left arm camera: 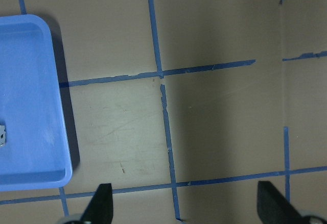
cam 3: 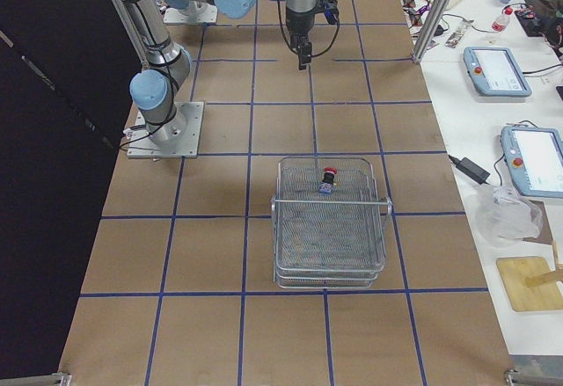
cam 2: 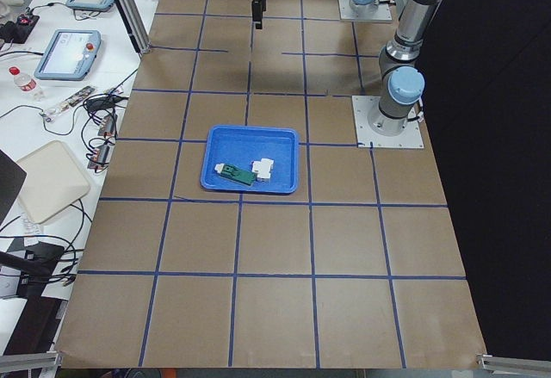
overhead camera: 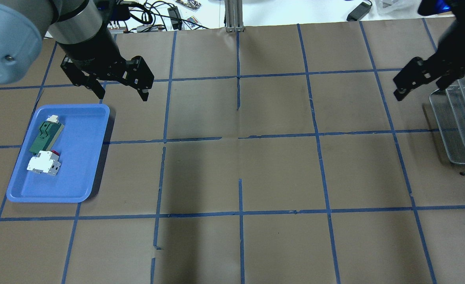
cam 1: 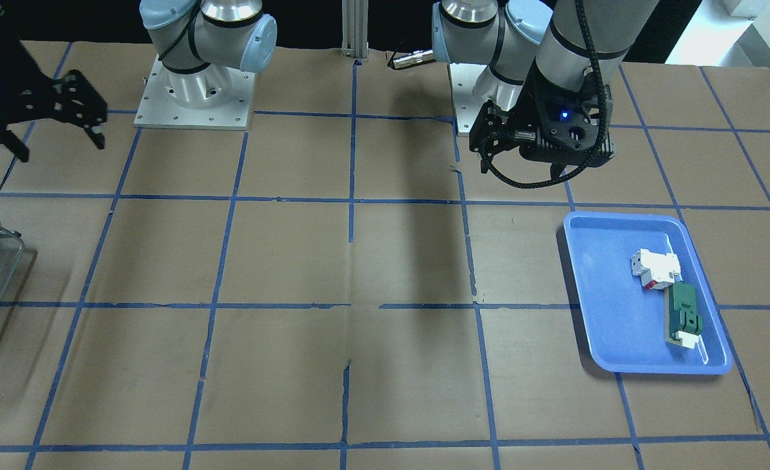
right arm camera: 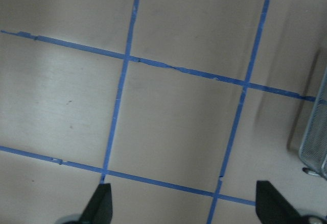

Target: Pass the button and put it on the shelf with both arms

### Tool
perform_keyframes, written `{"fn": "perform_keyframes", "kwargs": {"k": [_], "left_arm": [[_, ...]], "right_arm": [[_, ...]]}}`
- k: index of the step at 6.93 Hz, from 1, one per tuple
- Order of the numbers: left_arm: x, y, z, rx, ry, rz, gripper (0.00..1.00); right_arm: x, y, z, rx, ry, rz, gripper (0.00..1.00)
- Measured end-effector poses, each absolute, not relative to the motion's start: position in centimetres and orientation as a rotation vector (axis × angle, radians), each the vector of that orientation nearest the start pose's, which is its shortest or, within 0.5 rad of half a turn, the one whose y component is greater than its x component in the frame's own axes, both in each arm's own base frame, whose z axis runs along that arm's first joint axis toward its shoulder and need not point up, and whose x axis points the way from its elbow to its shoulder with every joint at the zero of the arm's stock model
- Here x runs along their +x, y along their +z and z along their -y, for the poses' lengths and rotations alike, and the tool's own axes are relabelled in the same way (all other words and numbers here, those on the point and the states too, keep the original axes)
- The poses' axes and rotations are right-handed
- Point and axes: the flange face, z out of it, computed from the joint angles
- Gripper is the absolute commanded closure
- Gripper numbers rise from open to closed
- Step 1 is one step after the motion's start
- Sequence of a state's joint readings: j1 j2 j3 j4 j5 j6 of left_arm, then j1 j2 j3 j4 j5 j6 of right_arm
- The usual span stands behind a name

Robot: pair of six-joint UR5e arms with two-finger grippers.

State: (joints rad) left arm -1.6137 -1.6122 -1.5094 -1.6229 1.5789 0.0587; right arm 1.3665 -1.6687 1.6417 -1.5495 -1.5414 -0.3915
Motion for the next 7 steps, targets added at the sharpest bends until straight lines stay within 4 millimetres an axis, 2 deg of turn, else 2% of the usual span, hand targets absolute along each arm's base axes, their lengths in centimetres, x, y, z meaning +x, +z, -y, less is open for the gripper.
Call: {"fn": "perform_keyframes", "kwargs": {"k": [1,2,3,4,5,7], "left_arm": [[-15.4,49.2,50.0,0.159,0.051,-3.129,0.0],[-15.4,49.2,50.0,0.16,0.051,-3.128,0.0],[-15.4,49.2,50.0,0.16,0.051,-3.128,0.0],[-15.4,49.2,50.0,0.16,0.051,-3.128,0.0],[-15.4,49.2,50.0,0.16,0.05,-3.128,0.0],[-15.4,49.3,50.0,0.16,0.049,-3.128,0.0]], "right_arm": [[8.4,49.7,46.2,-0.176,-0.008,-3.108,0.0],[11.6,49.6,45.4,-0.099,0.0,-3.111,0.0],[13.9,49.6,44.7,-0.062,0.007,-3.115,0.0],[15.3,49.2,44.1,-0.025,0.019,-3.121,0.0],[15.9,48.3,43.7,0.013,0.044,-3.127,0.0],[15.1,47.3,43.5,0.07,0.068,-3.145,0.0]]}}
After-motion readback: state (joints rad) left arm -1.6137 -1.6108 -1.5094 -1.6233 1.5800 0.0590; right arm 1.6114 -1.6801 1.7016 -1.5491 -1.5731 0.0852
